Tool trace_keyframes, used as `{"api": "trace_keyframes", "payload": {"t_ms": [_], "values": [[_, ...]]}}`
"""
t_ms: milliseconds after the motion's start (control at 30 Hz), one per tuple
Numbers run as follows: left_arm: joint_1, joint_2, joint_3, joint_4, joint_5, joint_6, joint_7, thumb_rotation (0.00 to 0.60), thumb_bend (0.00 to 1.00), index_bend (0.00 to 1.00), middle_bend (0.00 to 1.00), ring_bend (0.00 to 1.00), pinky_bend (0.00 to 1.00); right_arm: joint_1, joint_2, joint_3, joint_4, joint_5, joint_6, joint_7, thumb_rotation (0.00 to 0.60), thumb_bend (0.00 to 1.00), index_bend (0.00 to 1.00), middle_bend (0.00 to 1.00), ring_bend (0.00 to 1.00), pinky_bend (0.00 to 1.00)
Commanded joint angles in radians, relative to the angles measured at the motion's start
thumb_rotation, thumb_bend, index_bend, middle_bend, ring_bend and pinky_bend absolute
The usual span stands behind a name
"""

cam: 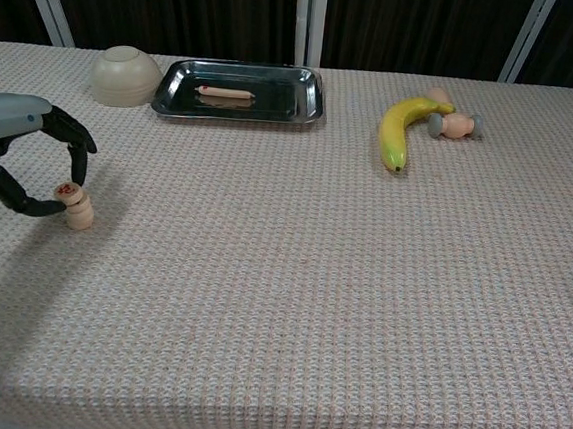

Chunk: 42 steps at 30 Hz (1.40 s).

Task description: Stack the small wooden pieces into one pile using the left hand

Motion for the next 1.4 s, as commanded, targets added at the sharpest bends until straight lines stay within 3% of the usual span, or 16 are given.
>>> {"api": "trace_keyframes", "payload": {"t_ms": [33, 600, 767, 833, 933, 1033, 1133, 1233, 1400], "values": [[0.001, 0.001, 0.000, 0.000, 0.000, -0.002, -0.002, 0.600, 0.30, 0.45, 0.16, 0.00, 0.00, 0.000, -0.001, 0.000, 0.000, 0.000, 0.001, 0.000, 0.600, 0.00, 0.00, 0.00, 0.00, 0.00], [0.016, 0.032, 0.004, -0.043, 0.028, 0.019, -0.007, 0.600, 0.30, 0.35, 0.15, 0.00, 0.00, -0.004, -0.002, 0.002, 0.006, -0.001, 0.009, 0.005, 0.600, 0.00, 0.00, 0.00, 0.00, 0.00], [0.072, 0.109, 0.030, -0.136, 0.139, 0.122, -0.022, 0.600, 0.30, 0.28, 0.14, 0.00, 0.00, -0.007, -0.001, 0.001, 0.011, -0.007, 0.017, 0.010, 0.600, 0.00, 0.00, 0.00, 0.00, 0.00], [0.116, 0.146, 0.048, -0.143, 0.260, 0.190, -0.078, 0.600, 0.30, 0.27, 0.14, 0.00, 0.00, -0.007, 0.000, -0.001, 0.014, -0.009, 0.018, 0.010, 0.600, 0.00, 0.00, 0.00, 0.00, 0.00], [0.181, 0.155, 0.063, -0.023, 0.519, 0.333, -0.242, 0.600, 0.29, 0.32, 0.16, 0.00, 0.00, -0.008, -0.002, -0.003, 0.019, -0.005, 0.013, -0.001, 0.600, 0.00, 0.00, 0.00, 0.00, 0.00], [0.239, 0.157, 0.058, 0.114, 0.627, 0.464, -0.361, 0.600, 0.26, 0.36, 0.19, 0.00, 0.00, -0.019, -0.005, -0.002, 0.017, -0.005, 0.033, -0.019, 0.600, 0.00, 0.00, 0.00, 0.00, 0.00], [0.282, 0.182, 0.057, 0.174, 0.587, 0.472, -0.418, 0.600, 0.14, 0.25, 0.17, 0.00, 0.00, -0.039, -0.026, 0.009, 0.038, -0.019, 0.096, -0.041, 0.600, 0.00, 0.00, 0.00, 0.00, 0.00], [0.313, 0.194, 0.066, 0.238, 0.557, 0.457, -0.431, 0.600, 0.10, 0.11, 0.05, 0.00, 0.00, -0.058, -0.047, 0.019, 0.066, -0.022, 0.143, -0.102, 0.600, 0.00, 0.00, 0.00, 0.00, 0.00], [0.356, 0.198, 0.077, 0.279, 0.498, 0.411, -0.437, 0.564, 0.09, 0.07, 0.02, 0.00, 0.00, -0.068, -0.049, 0.024, 0.051, -0.016, 0.157, -0.161, 0.600, 0.00, 0.00, 0.00, 0.00, 0.00]]}}
